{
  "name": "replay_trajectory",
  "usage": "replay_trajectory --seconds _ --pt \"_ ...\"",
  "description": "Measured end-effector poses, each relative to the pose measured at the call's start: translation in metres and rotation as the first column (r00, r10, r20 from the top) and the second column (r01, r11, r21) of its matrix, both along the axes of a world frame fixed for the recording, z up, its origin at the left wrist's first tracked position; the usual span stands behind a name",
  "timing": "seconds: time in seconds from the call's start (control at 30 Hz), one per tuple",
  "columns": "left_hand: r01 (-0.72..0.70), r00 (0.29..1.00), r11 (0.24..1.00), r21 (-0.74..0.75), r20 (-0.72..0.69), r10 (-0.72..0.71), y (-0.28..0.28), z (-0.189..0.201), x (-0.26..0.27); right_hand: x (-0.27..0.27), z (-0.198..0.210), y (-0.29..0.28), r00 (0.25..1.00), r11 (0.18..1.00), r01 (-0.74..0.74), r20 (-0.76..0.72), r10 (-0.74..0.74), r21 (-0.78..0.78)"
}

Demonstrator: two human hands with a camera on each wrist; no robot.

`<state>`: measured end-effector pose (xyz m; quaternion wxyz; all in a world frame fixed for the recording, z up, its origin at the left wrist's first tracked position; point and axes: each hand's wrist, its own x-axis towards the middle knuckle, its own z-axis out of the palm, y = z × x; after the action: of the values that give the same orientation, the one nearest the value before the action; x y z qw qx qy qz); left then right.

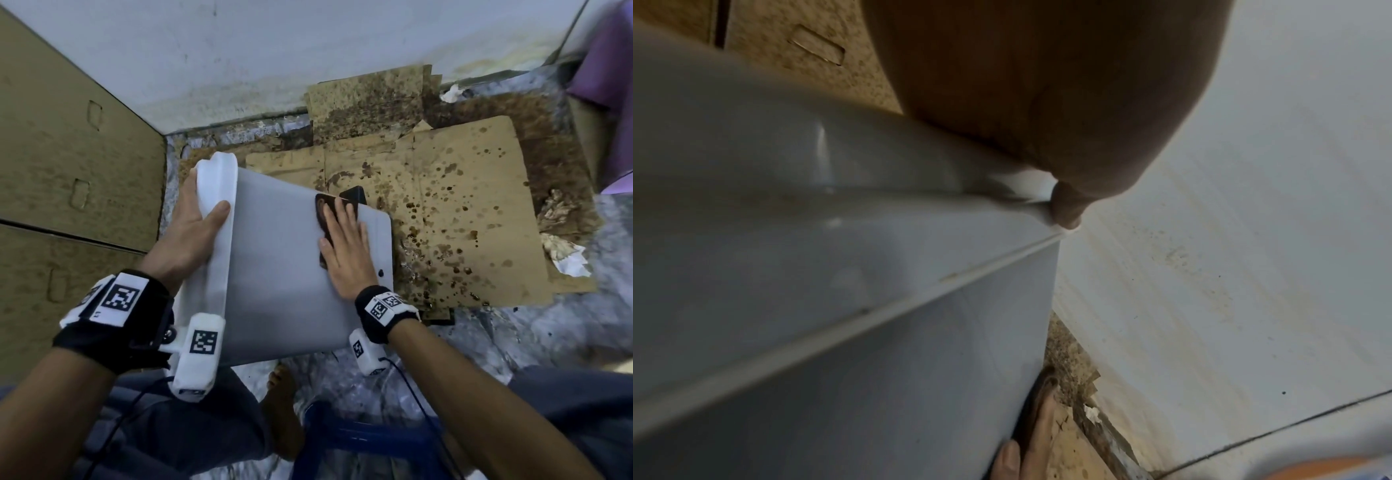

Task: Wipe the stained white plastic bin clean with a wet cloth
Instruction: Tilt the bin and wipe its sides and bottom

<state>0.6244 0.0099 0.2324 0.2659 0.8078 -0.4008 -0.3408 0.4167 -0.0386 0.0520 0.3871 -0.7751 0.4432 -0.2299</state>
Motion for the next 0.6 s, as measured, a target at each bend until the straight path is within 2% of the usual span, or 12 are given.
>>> replay_trajectory --seconds 0.17,0.27,0.43,0.6 --pt "-0.017 1.0 1.0 0.019 0.022 0.017 -0.003 -0.002 0.006 -0.029 -0.038 -0.022 0.979 0.96 0.198 -0.088 -0.184 0.197" --pt "-0.028 0.999 0.999 0.025 0.045 0.027 -0.004 -0.004 0.007 -0.033 -0.047 -0.03 0.959 0.921 0.283 -0.066 -0.275 0.268" --pt "-0.053 0.995 0.998 0.033 0.084 0.05 -0.005 -0.006 0.008 -0.036 -0.048 -0.041 0.914 0.857 0.38 -0.002 -0.405 0.348" --pt "-0.079 0.994 0.99 0.12 0.085 0.069 -0.003 0.001 0.013 -0.048 -0.03 -0.047 0.828 0.724 0.498 -0.014 -0.561 0.478"
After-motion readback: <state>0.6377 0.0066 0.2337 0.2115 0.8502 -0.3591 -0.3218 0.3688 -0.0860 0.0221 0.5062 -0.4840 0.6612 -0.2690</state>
